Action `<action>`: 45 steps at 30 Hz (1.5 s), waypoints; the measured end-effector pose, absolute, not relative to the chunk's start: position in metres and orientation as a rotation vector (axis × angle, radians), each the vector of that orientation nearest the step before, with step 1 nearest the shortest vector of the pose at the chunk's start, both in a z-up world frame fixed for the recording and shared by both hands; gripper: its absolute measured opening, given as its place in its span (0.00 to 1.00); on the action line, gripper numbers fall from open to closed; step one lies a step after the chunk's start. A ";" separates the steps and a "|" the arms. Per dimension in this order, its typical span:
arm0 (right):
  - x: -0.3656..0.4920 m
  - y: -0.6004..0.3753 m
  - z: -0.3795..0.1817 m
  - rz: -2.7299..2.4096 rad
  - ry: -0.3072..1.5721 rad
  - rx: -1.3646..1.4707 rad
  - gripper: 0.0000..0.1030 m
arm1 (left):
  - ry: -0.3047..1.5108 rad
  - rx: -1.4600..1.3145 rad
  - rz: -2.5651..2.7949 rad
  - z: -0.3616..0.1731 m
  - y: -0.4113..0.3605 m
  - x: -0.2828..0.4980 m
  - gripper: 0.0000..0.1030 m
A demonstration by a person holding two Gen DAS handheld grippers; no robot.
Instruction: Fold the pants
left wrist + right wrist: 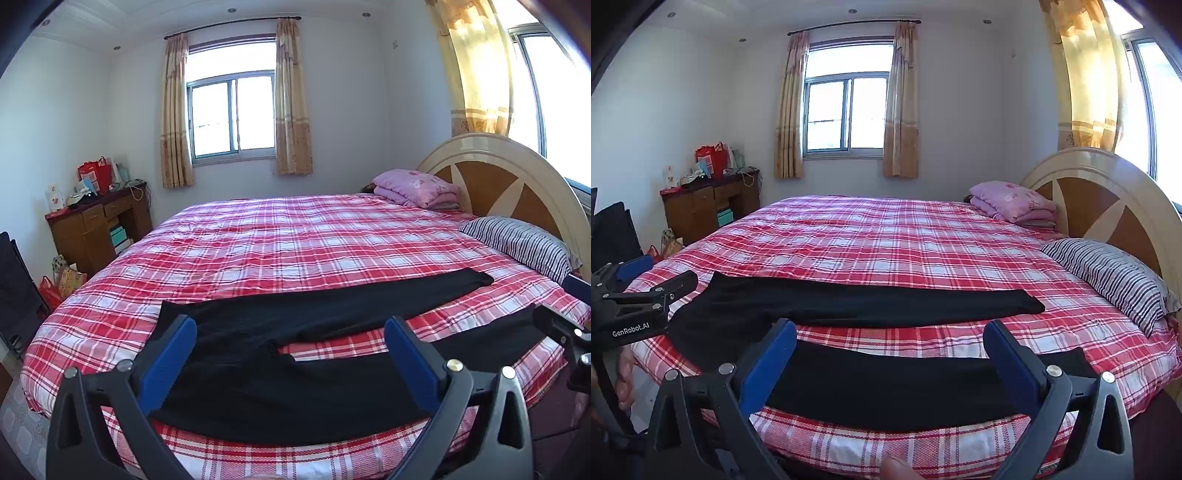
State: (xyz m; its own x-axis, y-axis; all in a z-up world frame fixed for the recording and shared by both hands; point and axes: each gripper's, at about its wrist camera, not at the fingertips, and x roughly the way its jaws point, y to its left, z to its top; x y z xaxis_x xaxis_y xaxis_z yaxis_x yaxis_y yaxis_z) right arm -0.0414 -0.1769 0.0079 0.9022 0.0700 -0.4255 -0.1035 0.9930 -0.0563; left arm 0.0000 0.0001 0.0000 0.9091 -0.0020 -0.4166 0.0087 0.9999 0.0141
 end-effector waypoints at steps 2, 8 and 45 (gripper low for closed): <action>-0.041 -0.177 0.008 0.093 0.438 -0.073 0.99 | 0.427 0.006 -0.007 0.000 0.000 0.000 1.00; -0.041 -0.177 0.008 0.092 0.440 -0.075 0.99 | 0.424 0.019 -0.006 0.000 0.000 0.000 1.00; -0.035 -0.180 -0.003 0.085 0.460 -0.082 0.99 | 0.431 0.003 0.005 -0.003 0.007 0.002 1.00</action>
State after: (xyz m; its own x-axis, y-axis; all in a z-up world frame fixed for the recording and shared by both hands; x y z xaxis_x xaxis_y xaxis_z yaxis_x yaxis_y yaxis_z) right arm -0.0351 -0.1796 -0.0030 0.8928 0.0631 -0.4460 -0.1001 0.9932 -0.0599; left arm 0.0016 0.0073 -0.0032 0.9086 0.0058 -0.4175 -0.0047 1.0000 0.0037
